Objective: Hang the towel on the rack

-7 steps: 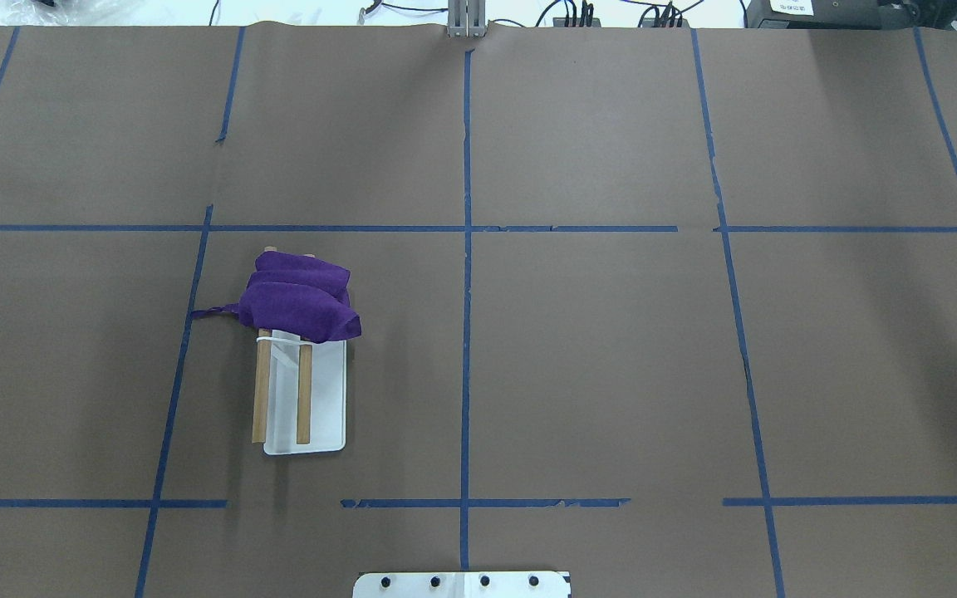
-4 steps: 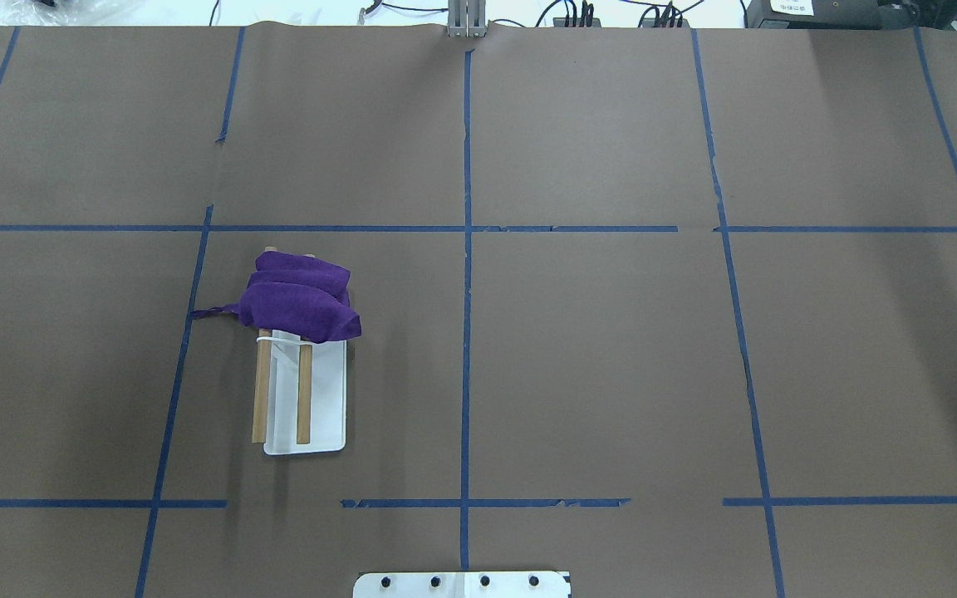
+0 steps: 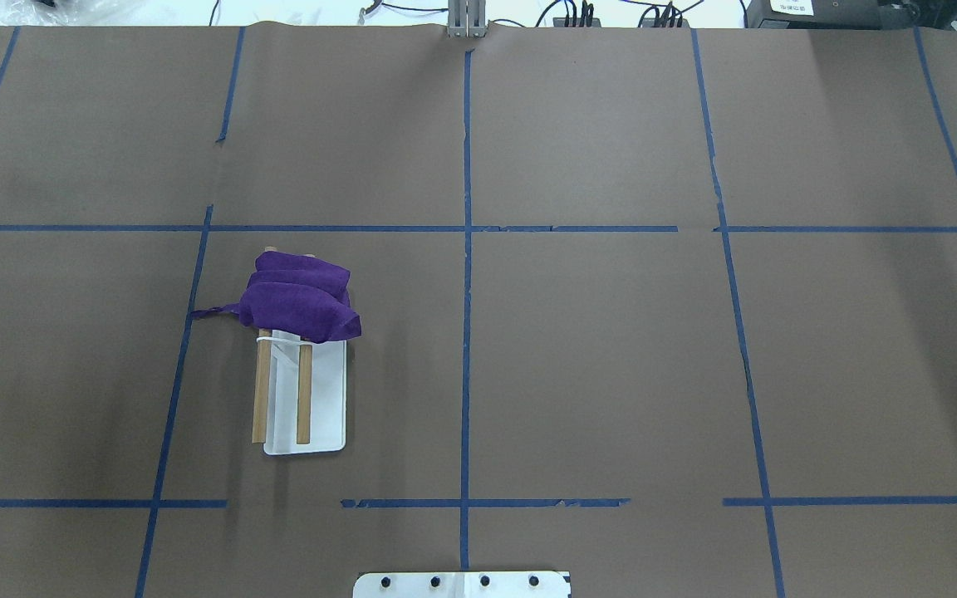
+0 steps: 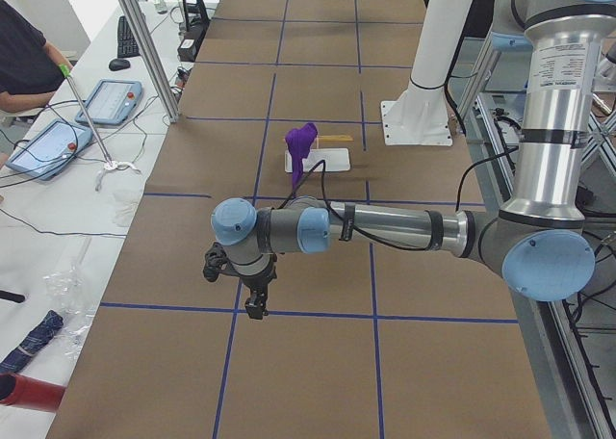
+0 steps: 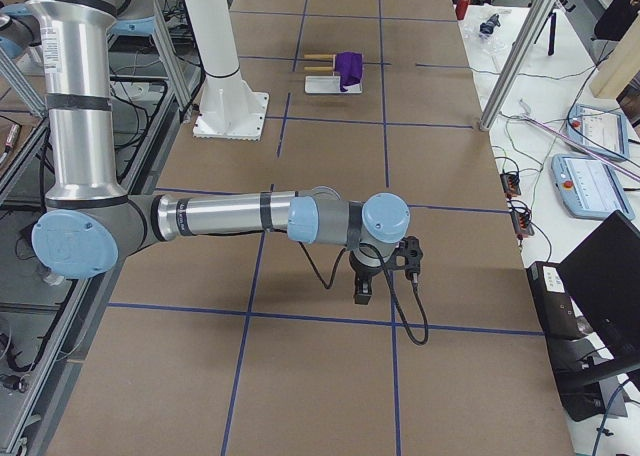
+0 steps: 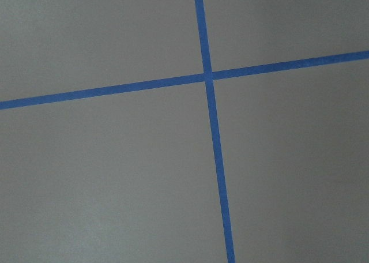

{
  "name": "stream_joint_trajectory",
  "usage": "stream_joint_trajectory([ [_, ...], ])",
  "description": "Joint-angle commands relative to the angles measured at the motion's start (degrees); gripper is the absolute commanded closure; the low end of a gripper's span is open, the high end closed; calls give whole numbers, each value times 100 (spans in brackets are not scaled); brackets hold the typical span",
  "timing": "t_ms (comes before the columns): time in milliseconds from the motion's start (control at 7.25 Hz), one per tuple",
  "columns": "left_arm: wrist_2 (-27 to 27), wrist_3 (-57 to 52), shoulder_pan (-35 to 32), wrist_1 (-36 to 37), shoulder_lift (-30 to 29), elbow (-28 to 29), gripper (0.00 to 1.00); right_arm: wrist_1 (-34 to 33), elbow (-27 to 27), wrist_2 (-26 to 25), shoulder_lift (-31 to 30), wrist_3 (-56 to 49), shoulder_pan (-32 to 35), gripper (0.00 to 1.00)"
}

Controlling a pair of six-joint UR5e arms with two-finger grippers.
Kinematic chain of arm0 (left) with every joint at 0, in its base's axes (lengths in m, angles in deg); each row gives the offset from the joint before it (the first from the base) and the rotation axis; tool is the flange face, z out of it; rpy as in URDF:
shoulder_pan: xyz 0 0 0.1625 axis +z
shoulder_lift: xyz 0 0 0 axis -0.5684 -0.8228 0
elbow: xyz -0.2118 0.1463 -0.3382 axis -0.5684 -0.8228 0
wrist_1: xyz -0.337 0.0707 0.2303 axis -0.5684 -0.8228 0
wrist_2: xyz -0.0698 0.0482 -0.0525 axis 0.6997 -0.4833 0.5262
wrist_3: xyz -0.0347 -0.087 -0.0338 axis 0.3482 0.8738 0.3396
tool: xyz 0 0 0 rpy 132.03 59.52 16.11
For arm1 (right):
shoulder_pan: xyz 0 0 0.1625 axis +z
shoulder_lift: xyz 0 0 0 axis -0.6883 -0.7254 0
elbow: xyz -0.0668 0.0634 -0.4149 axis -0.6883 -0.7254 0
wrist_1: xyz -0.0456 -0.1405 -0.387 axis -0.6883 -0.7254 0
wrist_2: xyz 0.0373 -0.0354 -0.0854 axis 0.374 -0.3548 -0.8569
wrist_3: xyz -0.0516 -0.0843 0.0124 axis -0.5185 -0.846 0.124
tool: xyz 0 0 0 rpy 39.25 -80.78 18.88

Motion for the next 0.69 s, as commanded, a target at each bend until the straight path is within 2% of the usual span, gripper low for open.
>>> stream_joint_trajectory([
  [0,2,124,0,-5,-55,-30,0,9,-53,-192,-4,-20,79,0],
  [276,-7,124,0,-14,-73,-39,0,690,-70,-544,-170,32,88,0],
  [552,2,124,-9,-14,-82,-39,0,765,-70,-554,-171,50,123,0],
])
